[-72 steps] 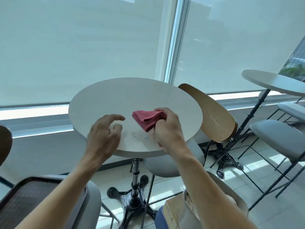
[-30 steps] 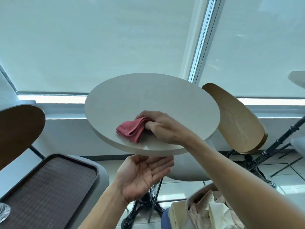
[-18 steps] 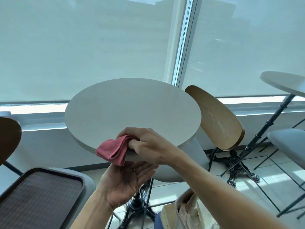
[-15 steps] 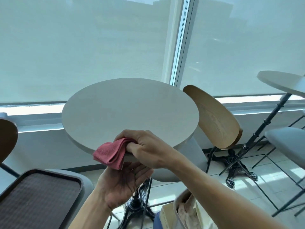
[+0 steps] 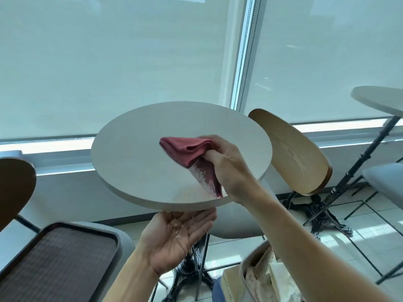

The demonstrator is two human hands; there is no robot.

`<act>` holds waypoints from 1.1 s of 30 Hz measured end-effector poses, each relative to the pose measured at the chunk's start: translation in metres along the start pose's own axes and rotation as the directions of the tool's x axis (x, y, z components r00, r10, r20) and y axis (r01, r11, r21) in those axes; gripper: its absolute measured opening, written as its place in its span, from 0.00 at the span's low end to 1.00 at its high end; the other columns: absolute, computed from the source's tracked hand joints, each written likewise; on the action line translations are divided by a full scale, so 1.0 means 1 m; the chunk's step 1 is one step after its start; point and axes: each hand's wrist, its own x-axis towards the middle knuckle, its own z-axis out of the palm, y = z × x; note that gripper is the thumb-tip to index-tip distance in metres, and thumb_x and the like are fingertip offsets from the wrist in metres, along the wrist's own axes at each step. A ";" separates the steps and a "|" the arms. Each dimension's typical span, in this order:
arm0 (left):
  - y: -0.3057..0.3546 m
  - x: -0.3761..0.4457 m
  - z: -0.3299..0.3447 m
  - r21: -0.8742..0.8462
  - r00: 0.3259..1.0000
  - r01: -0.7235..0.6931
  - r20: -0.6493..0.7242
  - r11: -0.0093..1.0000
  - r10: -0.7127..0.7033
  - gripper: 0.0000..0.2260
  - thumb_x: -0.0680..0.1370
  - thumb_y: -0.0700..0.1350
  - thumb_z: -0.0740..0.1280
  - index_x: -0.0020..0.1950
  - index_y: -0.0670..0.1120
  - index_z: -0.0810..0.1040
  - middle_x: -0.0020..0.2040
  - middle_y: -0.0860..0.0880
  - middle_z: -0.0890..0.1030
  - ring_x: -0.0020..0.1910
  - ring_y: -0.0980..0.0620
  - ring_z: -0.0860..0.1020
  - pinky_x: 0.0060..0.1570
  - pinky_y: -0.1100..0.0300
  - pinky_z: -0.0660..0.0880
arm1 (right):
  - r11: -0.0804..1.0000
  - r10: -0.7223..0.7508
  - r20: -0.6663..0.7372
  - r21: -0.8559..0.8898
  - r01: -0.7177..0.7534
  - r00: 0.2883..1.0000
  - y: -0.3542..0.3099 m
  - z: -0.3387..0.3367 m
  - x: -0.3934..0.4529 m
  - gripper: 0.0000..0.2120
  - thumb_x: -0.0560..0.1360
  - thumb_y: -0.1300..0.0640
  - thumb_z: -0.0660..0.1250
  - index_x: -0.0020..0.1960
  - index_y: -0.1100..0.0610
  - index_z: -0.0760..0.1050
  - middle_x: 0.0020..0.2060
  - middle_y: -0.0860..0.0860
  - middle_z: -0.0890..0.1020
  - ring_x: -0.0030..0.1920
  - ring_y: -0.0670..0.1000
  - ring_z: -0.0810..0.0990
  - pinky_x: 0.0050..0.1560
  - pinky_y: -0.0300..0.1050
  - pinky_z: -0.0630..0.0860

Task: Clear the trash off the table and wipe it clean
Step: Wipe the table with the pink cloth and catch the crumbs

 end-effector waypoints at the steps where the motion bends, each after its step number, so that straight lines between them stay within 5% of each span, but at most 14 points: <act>1: 0.000 -0.002 0.001 -0.011 1.000 0.011 0.004 1.000 -0.011 0.28 0.83 0.50 0.53 0.55 0.26 0.79 0.58 0.28 0.78 0.50 0.31 0.82 0.46 0.39 0.79 | 0.998 -0.022 -0.092 -0.066 0.016 0.995 0.000 -0.008 0.008 0.15 0.79 0.67 0.57 0.53 0.53 0.80 0.47 0.53 0.84 0.48 0.51 0.82 0.56 0.49 0.79; 3: 0.001 -0.004 0.003 -0.038 1.000 0.021 0.017 0.999 -0.020 0.28 0.83 0.52 0.54 0.57 0.26 0.78 0.60 0.28 0.77 0.52 0.31 0.82 0.49 0.38 0.78 | 0.993 -0.008 -0.227 -0.120 -0.020 0.974 -0.001 -0.025 0.022 0.16 0.79 0.65 0.57 0.50 0.51 0.80 0.44 0.53 0.84 0.43 0.49 0.82 0.49 0.46 0.80; 6: 0.003 -0.005 0.004 -0.040 1.000 0.014 0.007 0.999 -0.014 0.28 0.83 0.52 0.53 0.58 0.27 0.77 0.60 0.28 0.77 0.53 0.31 0.81 0.50 0.38 0.77 | 0.964 0.004 -0.344 -0.248 -0.095 0.939 0.003 -0.047 0.033 0.15 0.78 0.65 0.57 0.53 0.53 0.80 0.41 0.48 0.83 0.33 0.35 0.79 0.33 0.28 0.73; 8: 0.003 -0.004 0.005 -0.046 1.000 0.017 -0.009 0.999 -0.017 0.28 0.83 0.52 0.52 0.58 0.27 0.78 0.59 0.28 0.77 0.53 0.31 0.81 0.51 0.38 0.77 | 0.933 0.025 -0.346 -0.328 -0.146 0.938 0.011 -0.055 0.035 0.16 0.78 0.64 0.57 0.55 0.52 0.80 0.44 0.46 0.83 0.39 0.35 0.81 0.40 0.30 0.77; 10: 0.004 -0.004 0.005 -0.052 1.000 0.023 -0.010 0.998 -0.024 0.28 0.83 0.52 0.53 0.57 0.26 0.78 0.59 0.28 0.78 0.52 0.31 0.81 0.50 0.38 0.77 | 0.887 0.048 -0.296 -0.427 -0.177 0.954 0.018 -0.051 0.030 0.15 0.78 0.60 0.57 0.55 0.49 0.79 0.46 0.47 0.83 0.47 0.45 0.82 0.52 0.46 0.80; 16: 0.004 -0.005 0.002 -0.039 0.999 0.029 0.037 0.999 -0.028 0.28 0.80 0.51 0.56 0.53 0.25 0.79 0.57 0.27 0.78 0.48 0.29 0.82 0.45 0.36 0.77 | 0.797 0.022 -0.147 -0.595 -0.106 0.989 0.022 -0.013 0.008 0.16 0.80 0.58 0.55 0.63 0.48 0.73 0.52 0.52 0.82 0.52 0.54 0.78 0.56 0.55 0.74; 23: 0.004 -0.002 0.001 -0.053 0.998 0.022 0.061 0.998 -0.018 0.28 0.82 0.49 0.52 0.51 0.25 0.80 0.55 0.26 0.78 0.46 0.29 0.82 0.44 0.36 0.77 | 0.828 -0.038 0.002 -0.560 0.033 0.999 0.013 0.022 -0.012 0.15 0.80 0.59 0.55 0.62 0.50 0.74 0.48 0.51 0.83 0.47 0.52 0.79 0.49 0.48 0.74; 28: 0.003 -0.001 0.000 -0.050 0.997 0.010 0.082 0.999 -0.006 0.22 0.79 0.45 0.56 0.48 0.27 0.81 0.55 0.28 0.79 0.55 0.33 0.78 0.49 0.33 0.74 | 0.836 -0.056 0.082 -0.541 0.092 0.995 0.008 0.038 -0.022 0.15 0.80 0.59 0.56 0.63 0.51 0.74 0.49 0.52 0.83 0.49 0.51 0.79 0.52 0.46 0.73; 33: 0.003 -0.004 -0.001 -0.025 0.990 0.011 0.142 1.000 -0.008 0.16 0.78 0.40 0.59 0.53 0.28 0.79 0.56 0.31 0.80 0.54 0.34 0.80 0.51 0.33 0.73 | 0.860 -0.061 0.136 -0.496 0.121 0.989 0.007 0.042 -0.031 0.15 0.79 0.60 0.56 0.61 0.49 0.75 0.48 0.51 0.83 0.49 0.50 0.79 0.54 0.46 0.74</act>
